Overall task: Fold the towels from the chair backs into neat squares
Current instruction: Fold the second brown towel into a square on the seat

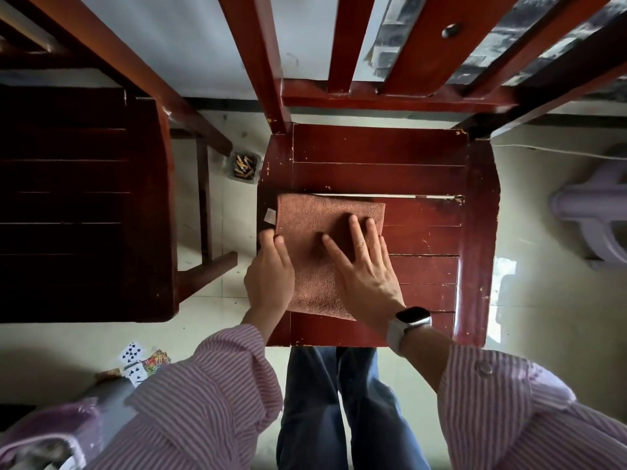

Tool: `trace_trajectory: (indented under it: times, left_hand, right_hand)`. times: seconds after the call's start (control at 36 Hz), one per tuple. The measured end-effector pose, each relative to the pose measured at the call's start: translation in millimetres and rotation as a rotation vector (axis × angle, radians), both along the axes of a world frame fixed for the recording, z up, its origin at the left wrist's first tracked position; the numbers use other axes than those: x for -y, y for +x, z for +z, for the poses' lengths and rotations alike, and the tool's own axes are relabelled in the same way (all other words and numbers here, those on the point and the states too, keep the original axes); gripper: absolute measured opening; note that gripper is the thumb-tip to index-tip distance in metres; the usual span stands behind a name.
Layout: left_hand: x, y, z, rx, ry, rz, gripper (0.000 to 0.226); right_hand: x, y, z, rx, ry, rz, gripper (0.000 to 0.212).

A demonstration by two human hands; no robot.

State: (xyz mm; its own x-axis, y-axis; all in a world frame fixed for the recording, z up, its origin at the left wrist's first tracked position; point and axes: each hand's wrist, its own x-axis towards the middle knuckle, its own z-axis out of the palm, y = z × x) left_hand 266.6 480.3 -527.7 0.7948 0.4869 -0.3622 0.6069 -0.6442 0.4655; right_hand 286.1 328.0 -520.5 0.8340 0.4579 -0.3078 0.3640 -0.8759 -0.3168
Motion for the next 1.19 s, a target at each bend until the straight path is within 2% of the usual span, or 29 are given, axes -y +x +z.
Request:
trace_trajectory:
  times: [0.11, 0.28, 0.39, 0.5, 0.64, 0.69, 0.78, 0.86, 1.0, 1.08, 1.19]
  left_hand:
    - [-2.3, 6.3, -2.1, 0.040, 0.041, 0.014, 0.029]
    - [-14.7, 10.3, -12.6, 0.099, 0.104, -0.104, 0.023]
    - [-17.6, 13.1, -17.6, 0.116, 0.152, -0.175, 0.021]
    - [-16.2, 11.2, -27.3, 0.114, 0.279, -0.235, 0.032]
    - [-17.9, 4.0, -34.9, 0.229, 0.366, -0.240, 0.042]
    - [-20.2, 3.2, -28.4, 0.290, 0.381, -0.340, 0.044]
    - [-25.4, 6.8, -19.8, 0.354, 0.405, -0.651, 0.044]
    - [-34.9, 18.3, -22.1, 0.232, 0.366, -0.851, 0.048]
    - [-46.3, 30.7, -20.2, 0.052, 0.316, -0.913, 0.051]
    - [-42.6, 32.6, -10.7, 0.027, 0.288, -0.863, 0.047]
    - [-33.3, 39.2, 2.8, 0.019, 0.215, -0.664, 0.035]
  right_hand:
    - [-0.2, -0.5, -1.3, 0.028, -0.014, 0.010, 0.055]
    - [-2.4, -3.2, 1.0, 0.130, -0.012, 0.062, 0.053]
    - [-6.8, -5.7, -8.4, 0.092, -0.099, 0.018, 0.056]
    - [-6.3, -8.3, -28.6, 0.105, -0.142, -0.008, 0.055]
    - [-4.5, -9.9, -34.5, 0.139, -0.127, 0.014, 0.057]
    - [-2.4, -10.7, -28.6, 0.123, -0.095, 0.014, 0.057]
    - [-0.1, -21.6, -16.5, 0.133, -0.003, 0.014, 0.054]
    - [2.9, -45.0, -8.0, 0.153, 0.036, 0.174, 0.051]
    - [20.9, -58.9, -15.7, 0.087, -0.116, 0.448, 0.056]
    - [37.0, -39.2, -20.1, 0.115, -0.146, 0.546, 0.053]
    - [63.1, 0.3, -9.5, 0.175, -0.192, 0.613, 0.040]
